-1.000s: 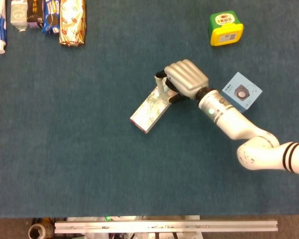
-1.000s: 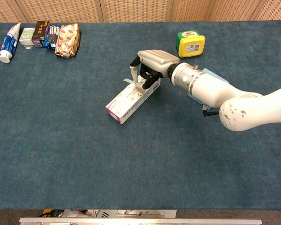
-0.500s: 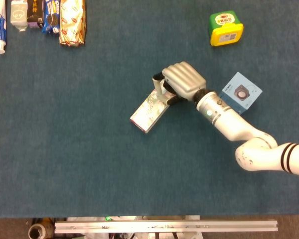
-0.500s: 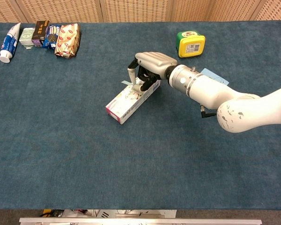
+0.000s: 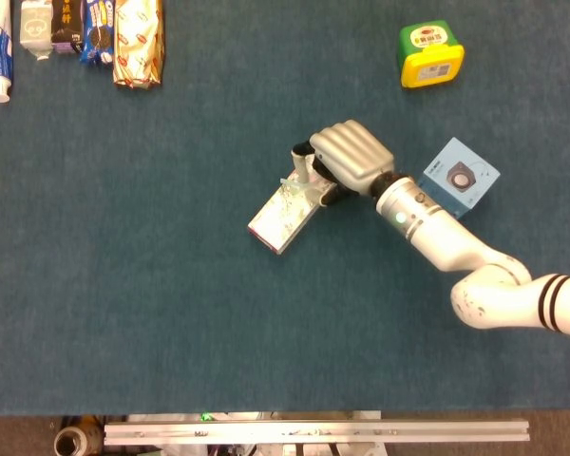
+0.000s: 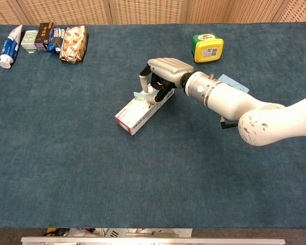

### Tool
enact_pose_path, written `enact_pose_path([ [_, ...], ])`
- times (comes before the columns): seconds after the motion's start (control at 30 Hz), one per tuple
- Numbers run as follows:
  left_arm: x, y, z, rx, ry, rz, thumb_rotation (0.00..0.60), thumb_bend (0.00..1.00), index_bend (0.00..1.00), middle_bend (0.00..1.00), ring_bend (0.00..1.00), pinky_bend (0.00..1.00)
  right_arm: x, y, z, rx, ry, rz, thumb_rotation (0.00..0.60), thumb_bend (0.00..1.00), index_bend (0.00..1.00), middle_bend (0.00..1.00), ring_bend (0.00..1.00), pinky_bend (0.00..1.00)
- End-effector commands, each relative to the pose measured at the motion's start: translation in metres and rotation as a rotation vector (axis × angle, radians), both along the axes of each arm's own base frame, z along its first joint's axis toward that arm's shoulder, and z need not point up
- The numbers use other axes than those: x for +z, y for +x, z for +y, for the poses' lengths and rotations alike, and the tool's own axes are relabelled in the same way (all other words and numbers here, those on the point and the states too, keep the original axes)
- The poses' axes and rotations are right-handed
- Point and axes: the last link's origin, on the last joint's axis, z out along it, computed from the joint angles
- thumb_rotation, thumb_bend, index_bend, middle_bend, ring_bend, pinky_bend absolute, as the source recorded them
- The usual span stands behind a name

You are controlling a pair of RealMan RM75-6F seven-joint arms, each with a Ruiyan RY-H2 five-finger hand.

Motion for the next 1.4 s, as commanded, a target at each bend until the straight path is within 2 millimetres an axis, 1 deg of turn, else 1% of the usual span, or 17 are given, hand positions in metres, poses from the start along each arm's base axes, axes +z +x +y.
enact_pose_path([
  [0.03,0.000,0.000,0.000,-0.001,0.000,-0.001,0.600,0.18,0.15,0.25,0.26,0.27,0.001,0.000,0.000,0.000,-0.002,0.001,0.600,0.20,0.58,0.96,1.00,1.00],
  [0.33,0.000,-0.001,-0.001,-0.001,-0.002,-0.004,0.600,0.18,0.14,0.25,0.26,0.27,0.002,0.001,0.006,0.011,0.006,0.002,0.600,0.20,0.58,0.96,1.00,1.00],
  [0.47,0.000,-0.001,-0.002,-0.001,-0.003,-0.003,0.600,0.18,0.14,0.25,0.26,0.27,0.006,0.002,0.003,-0.004,-0.011,-0.018,0.600,0.20,0.58,0.96,1.00,1.00],
  [0.6,0.001,-0.001,-0.003,0.001,-0.004,-0.005,0.600,0.18,0.14,0.25,0.26,0.27,0.006,0.000,0.000,-0.009,-0.011,0.004,0.600,0.20,0.57,0.95,1.00,1.00],
  [0.77,0.001,0.000,-0.003,0.003,-0.002,-0.007,0.600,0.19,0.14,0.25,0.26,0.27,0.004,-0.001,0.000,-0.011,-0.002,0.024,0.600,0.20,0.56,0.95,1.00,1.00],
  [1.4,0.002,0.000,-0.005,0.000,-0.003,-0.009,0.600,0.19,0.14,0.25,0.26,0.26,0.002,-0.001,0.015,0.025,0.032,0.065,0.600,0.20,0.56,0.95,1.00,1.00],
])
